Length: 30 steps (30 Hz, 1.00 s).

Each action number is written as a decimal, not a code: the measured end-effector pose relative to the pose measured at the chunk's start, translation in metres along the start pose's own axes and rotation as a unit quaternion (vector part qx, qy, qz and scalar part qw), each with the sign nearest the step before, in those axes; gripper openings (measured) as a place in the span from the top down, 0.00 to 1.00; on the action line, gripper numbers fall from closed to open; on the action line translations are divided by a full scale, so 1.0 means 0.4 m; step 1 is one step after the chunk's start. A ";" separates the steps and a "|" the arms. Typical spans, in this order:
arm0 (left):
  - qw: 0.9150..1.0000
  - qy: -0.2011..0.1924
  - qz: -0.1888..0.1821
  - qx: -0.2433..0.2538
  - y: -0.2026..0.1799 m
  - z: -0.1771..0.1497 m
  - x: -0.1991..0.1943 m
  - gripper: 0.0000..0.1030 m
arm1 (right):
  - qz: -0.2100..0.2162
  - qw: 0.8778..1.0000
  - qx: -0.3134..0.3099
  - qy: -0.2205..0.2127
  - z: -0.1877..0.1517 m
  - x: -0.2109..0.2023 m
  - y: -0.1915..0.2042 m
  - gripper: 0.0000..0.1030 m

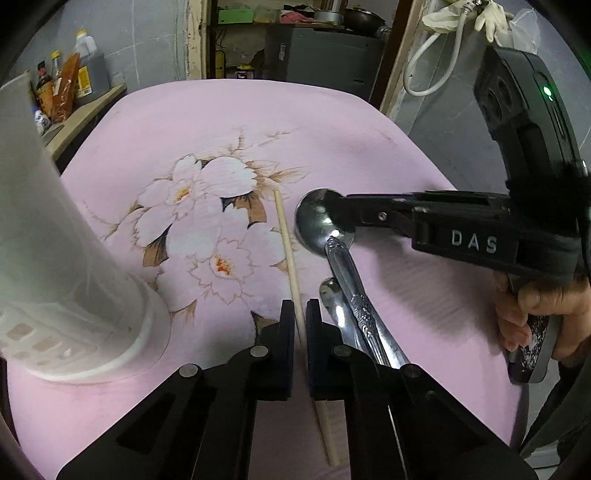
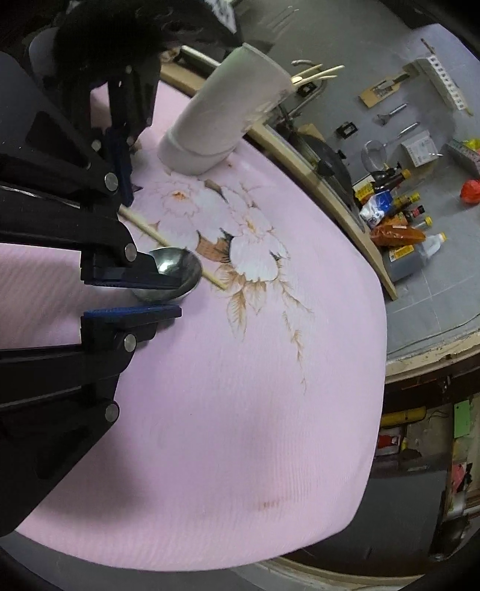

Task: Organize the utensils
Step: 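Grasp a chopstick with the left gripper while the right grasps a steel spoon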

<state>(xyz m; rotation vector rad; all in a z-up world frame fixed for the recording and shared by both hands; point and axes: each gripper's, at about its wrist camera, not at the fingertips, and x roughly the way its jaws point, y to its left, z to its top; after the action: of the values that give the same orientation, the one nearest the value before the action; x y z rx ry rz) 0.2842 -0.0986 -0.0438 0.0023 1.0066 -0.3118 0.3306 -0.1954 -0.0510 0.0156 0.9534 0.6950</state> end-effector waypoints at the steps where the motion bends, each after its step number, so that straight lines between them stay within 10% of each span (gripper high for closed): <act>1: 1.000 0.000 0.001 -0.005 0.003 -0.004 -0.004 0.96 | -0.009 1.000 -0.007 -0.005 -0.005 -0.007 0.008 0.96; 12: 0.999 -0.007 -0.003 -0.046 0.030 -0.070 -0.084 0.97 | -0.071 0.996 -0.046 -0.026 -0.057 -0.056 0.053 0.94; 15: 0.999 -0.008 -0.003 -0.051 0.038 -0.084 -0.102 0.97 | -0.058 0.998 -0.008 -0.029 -0.055 -0.046 0.035 0.63; 30: 0.999 -0.012 0.008 -0.051 0.092 -0.174 -0.203 0.97 | -0.125 0.990 -0.061 -0.003 -0.026 0.063 0.142 0.49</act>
<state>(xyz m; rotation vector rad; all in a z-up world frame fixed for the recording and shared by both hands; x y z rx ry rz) 0.1957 -0.0326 -0.0190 -0.0858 0.9983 -0.2447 0.3019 -0.1398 -0.0582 -0.2075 0.8869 0.5193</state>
